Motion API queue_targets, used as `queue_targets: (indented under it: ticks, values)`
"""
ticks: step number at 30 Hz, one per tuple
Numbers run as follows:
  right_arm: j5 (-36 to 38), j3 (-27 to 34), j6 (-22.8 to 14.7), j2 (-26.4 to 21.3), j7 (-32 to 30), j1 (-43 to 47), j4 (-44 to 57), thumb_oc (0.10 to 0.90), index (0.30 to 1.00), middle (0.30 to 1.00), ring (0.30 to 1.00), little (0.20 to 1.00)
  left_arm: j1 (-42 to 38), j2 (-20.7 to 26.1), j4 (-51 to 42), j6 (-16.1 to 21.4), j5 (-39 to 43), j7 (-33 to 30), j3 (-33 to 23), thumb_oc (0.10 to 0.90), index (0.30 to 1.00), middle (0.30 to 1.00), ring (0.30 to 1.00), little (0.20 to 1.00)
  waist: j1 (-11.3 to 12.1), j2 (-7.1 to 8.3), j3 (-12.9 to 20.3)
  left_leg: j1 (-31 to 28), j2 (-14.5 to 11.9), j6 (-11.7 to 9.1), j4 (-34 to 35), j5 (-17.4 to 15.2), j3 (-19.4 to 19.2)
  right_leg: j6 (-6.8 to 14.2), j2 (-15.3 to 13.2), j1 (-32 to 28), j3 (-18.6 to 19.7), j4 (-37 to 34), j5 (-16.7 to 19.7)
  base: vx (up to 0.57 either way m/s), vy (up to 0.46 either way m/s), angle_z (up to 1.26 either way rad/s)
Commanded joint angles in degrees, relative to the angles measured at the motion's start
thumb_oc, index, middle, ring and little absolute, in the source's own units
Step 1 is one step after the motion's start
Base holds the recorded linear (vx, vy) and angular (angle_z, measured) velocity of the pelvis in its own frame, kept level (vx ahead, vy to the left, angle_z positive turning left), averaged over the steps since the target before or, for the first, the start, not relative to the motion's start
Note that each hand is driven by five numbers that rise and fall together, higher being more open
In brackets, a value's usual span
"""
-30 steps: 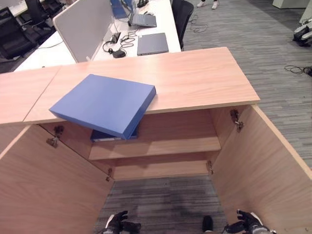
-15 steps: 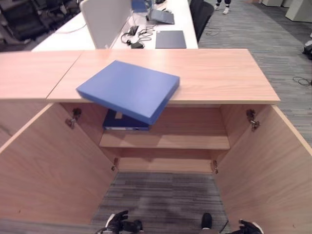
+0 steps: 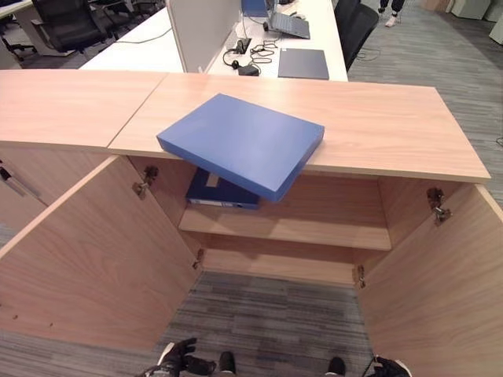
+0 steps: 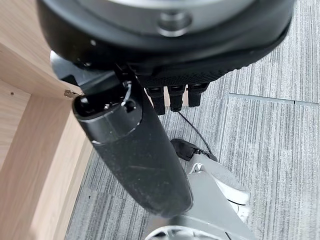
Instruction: Put the empty folder in the office cabinet
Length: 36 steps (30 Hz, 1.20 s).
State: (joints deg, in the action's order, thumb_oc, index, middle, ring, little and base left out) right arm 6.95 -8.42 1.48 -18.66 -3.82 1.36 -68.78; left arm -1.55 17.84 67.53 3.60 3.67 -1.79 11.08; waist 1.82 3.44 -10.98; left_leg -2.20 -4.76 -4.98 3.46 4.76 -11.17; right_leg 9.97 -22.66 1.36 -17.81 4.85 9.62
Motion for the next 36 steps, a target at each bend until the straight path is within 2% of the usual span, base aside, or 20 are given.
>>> queue_targets:
  ticks: [1,2,3,4,6,8,12,14,16,20,23,24,26,27,28,30,32,33,34,36]
  values:
    - [0.9,0.0,-0.9,-0.9,-0.4,3.2,1.0,0.8,0.9,0.9,0.9,0.9,-1.0,3.7,0.5,0.4,-0.8,-0.5,-0.7,0.8,0.9,0.9,0.9,0.9,1.3,-3.1,-3.2,-1.6,0.0,1.9,-4.4,-7.8,-0.5,4.9,-0.1,1.4,-0.3,13.7,-2.4,0.09,0.292,-0.16]
    - [1.6,-0.3,-1.2,-0.7,-0.5,2.9,1.0,0.8,0.9,0.9,0.9,0.9,-1.1,3.7,0.4,0.5,-0.9,-0.6,-0.5,0.8,0.9,0.9,0.9,0.9,0.3,-3.4,-3.6,-2.2,0.8,2.5,-3.7,-7.4,0.2,4.0,4.3,2.1,2.7,14.1,-5.5,0.13,0.291,-0.16]
    - [2.4,-0.7,-1.3,-0.4,-0.8,2.2,0.3,0.8,0.9,0.9,0.9,0.9,-1.2,3.5,0.9,0.4,-0.8,-0.6,-0.4,0.8,0.9,0.9,0.9,0.9,-0.2,-3.87,-3.5,-3.5,1.9,3.1,-0.7,-6.3,1.1,2.7,10.3,2.5,5.2,12.5,-10.4,0.1,0.205,-0.04]
    - [2.4,-0.7,-1.3,-0.4,-0.8,2.3,0.3,0.8,0.9,0.9,0.9,0.9,-1.2,3.5,0.9,0.4,-0.8,-0.6,-0.4,0.8,0.9,0.9,0.9,0.9,-0.2,-3.93,-3.4,-3.3,1.8,3.1,-0.7,-6.2,1.1,2.6,10.4,2.5,5.1,12.2,-10.1,0.08,0.115,0.23]
    - [2.5,-1.1,-1.4,-0.2,-1.0,1.8,-0.1,0.8,0.9,0.9,0.9,0.9,-1.4,3.3,1.3,0.3,-0.9,-0.6,-0.2,0.8,0.9,0.9,0.9,0.9,-0.5,-3.98,-3.4,-3.7,2.4,3.2,0.7,-5.8,1.5,0.9,13.8,3.0,4.8,10.0,-11.7,0.04,0.027,0.32]
    - [2.3,-1.7,-1.6,-0.4,-1.4,1.8,-0.3,0.8,0.9,0.9,0.9,0.9,-2.0,2.9,1.5,0.4,-1.1,-0.5,0.5,0.8,0.9,0.9,0.9,0.9,-1.1,-3.67,-3.5,-4.1,3.2,3.1,1.5,-5.9,1.5,-0.5,15.5,4.3,3.1,6.2,-11.0,0.04,-0.001,-0.02]
    - [2.5,-0.9,-1.5,-0.8,-1.6,1.9,-0.7,0.8,0.9,0.9,0.9,0.9,-2.9,2.5,0.9,0.6,-0.8,-0.5,0.9,0.8,0.9,0.9,0.9,0.9,-2.7,-4.27,-4.5,-4.3,3.6,3.0,1.5,-6.1,2.3,-0.2,15.9,8.3,2.3,7.1,-9.9,0.06,-0.009,-0.04]
    - [2.3,-0.6,-1.4,-1.0,-1.7,1.0,-1.3,0.8,0.9,0.9,0.9,0.9,-3.3,2.4,0.5,0.7,-1.0,-0.4,1.3,0.8,0.9,0.9,0.9,0.9,-3.2,-3.96,-4.5,-4.4,4.2,2.9,1.5,-6.3,2.6,-0.5,15.8,6.7,1.9,4.7,-9.8,0.08,-0.049,0.25]
    - [2.1,-0.5,-1.5,-1.5,-1.7,-0.2,-2.7,0.8,0.9,0.9,0.9,0.9,-3.1,1.8,0.5,0.9,-1.8,-0.1,1.9,0.8,0.9,0.9,0.9,0.9,-3.7,-4.14,-3.6,-5.2,4.7,2.5,0.6,-7.5,2.1,-2.0,16.7,3.3,2.5,0.6,-10.4,0.17,-0.053,0.23]
    - [2.2,0.3,-1.4,-2.7,-1.4,-0.9,-3.7,0.8,0.9,0.9,0.9,0.9,-2.9,1.4,0.1,0.9,-1.9,0.3,2.3,0.8,0.9,0.9,0.9,0.9,-4.6,-4.81,-3.4,-4.5,4.2,1.2,-5.0,-9.8,1.8,-3.1,17.0,1.8,4.3,-0.4,-11.0,0.13,-0.043,-0.01]
    - [2.2,0.3,-1.5,-3.2,-1.2,-0.8,-3.8,0.8,0.9,0.9,0.9,0.9,-3.1,1.4,0.0,0.8,-1.3,0.4,2.1,0.8,0.9,0.9,0.9,0.9,-4.9,-5.04,-3.4,-3.4,3.5,0.1,-7.8,-10.2,1.7,-4.0,17.0,1.1,4.6,-0.5,-11.8,0.1,-0.061,0.02]
    - [2.5,0.6,-1.5,-3.4,-1.2,-0.7,-3.7,0.8,0.9,0.9,0.9,0.9,-3.2,1.6,0.1,0.7,-1.0,0.2,1.9,0.8,0.9,0.9,0.9,0.9,-5.1,-5.07,-3.4,-2.9,3.0,-0.6,-9.1,-9.7,1.6,-4.2,17.1,0.8,4.8,-0.5,-12.1,0.15,-0.127,0.03]
    - [2.8,1.0,-1.6,-3.9,-0.8,-0.6,-3.3,0.8,0.9,0.9,0.9,0.9,-3.6,1.8,0.1,0.8,-0.5,0.4,1.6,0.8,0.9,0.9,0.9,0.9,-5.8,-5.0,-3.2,-1.1,0.5,-3.4,-15.8,-6.5,-0.6,-5.1,17.2,-0.7,3.9,-0.8,-13.2,0.13,-0.123,0.03]
    - [2.8,1.0,-1.6,-3.9,-0.8,-0.6,-3.3,0.8,0.9,0.9,0.9,0.9,-3.6,1.8,0.1,0.8,-0.5,0.4,1.6,0.8,0.9,0.9,0.9,0.9,-5.8,-5.04,-3.2,-0.9,0.4,-3.5,-16.1,-6.6,-0.5,-5.2,17.3,-0.7,3.9,-0.8,-13.2,0.07,-0.086,0.13]
    - [2.7,0.9,-1.5,-4.1,-0.7,-0.5,-3.1,0.8,0.9,0.9,0.9,0.9,-3.7,1.8,-0.4,0.8,-0.4,0.6,1.8,0.8,0.9,0.9,0.9,0.9,-5.7,-4.57,-3.6,1.4,-0.3,-4.7,-21.0,-3.7,-1.1,-5.7,17.1,-1.5,3.9,-0.9,-13.6,0.07,-0.106,0.16]
    - [2.2,0.6,-1.3,-4.6,-0.8,-0.2,-2.9,0.8,0.9,0.9,0.9,0.9,-4.0,1.7,-0.6,0.6,-0.1,0.5,2.1,0.8,0.9,0.9,0.9,0.9,-5.1,-3.46,-4.4,5.7,-0.8,-6.3,-29.5,-0.3,-0.1,-6.8,16.9,-2.7,4.0,-1.3,-13.9,0.1,-0.142,0.3]
    - [2.2,0.3,-1.0,-5.1,-0.9,0.3,-2.8,0.8,0.9,0.9,0.9,0.9,-4.1,1.6,-0.3,0.5,-0.1,0.1,2.3,0.8,0.9,0.9,0.9,0.9,-4.5,-2.25,-4.8,9.1,-0.9,-5.8,-34.0,-0.2,1.4,-6.9,16.3,-3.9,4.3,-2.2,-14.1,0.13,-0.085,0.12]
    - [2.4,0.2,-0.8,-5.3,-1.0,0.5,-2.4,0.8,0.9,0.9,0.9,0.9,-3.8,1.3,-0.1,0.5,0.0,0.0,2.4,0.8,0.9,0.9,0.9,0.9,-3.9,-1.81,-5.0,10.7,-2.4,-4.9,-32.2,-0.7,1.8,-6.4,15.8,-4.9,4.8,-3.0,-14.4,0.12,-0.017,0.01]
    - [2.4,0.2,-0.8,-5.3,-1.0,0.5,-2.4,0.8,0.9,0.9,0.9,0.9,-3.8,1.3,-0.1,0.5,0.0,0.0,2.4,0.8,0.9,0.9,0.9,0.9,-3.8,-1.83,-5.0,10.7,-2.5,-4.9,-32.2,-0.8,1.8,-6.4,15.9,-5.0,4.9,-3.0,-14.4,0.17,0.049,-0.14]
    - [2.4,-0.5,-0.9,-5.4,-0.9,1.0,-1.9,0.8,0.9,0.9,0.9,0.9,-3.0,1.0,0.1,0.5,-0.5,0.2,2.8,0.8,0.9,0.9,0.9,0.9,-2.6,-2.06,-4.5,11.1,-1.9,-3.4,-25.7,-2.4,4.8,-5.8,16.3,-5.5,6.2,-3.6,-14.6,0.22,0.111,-0.38]
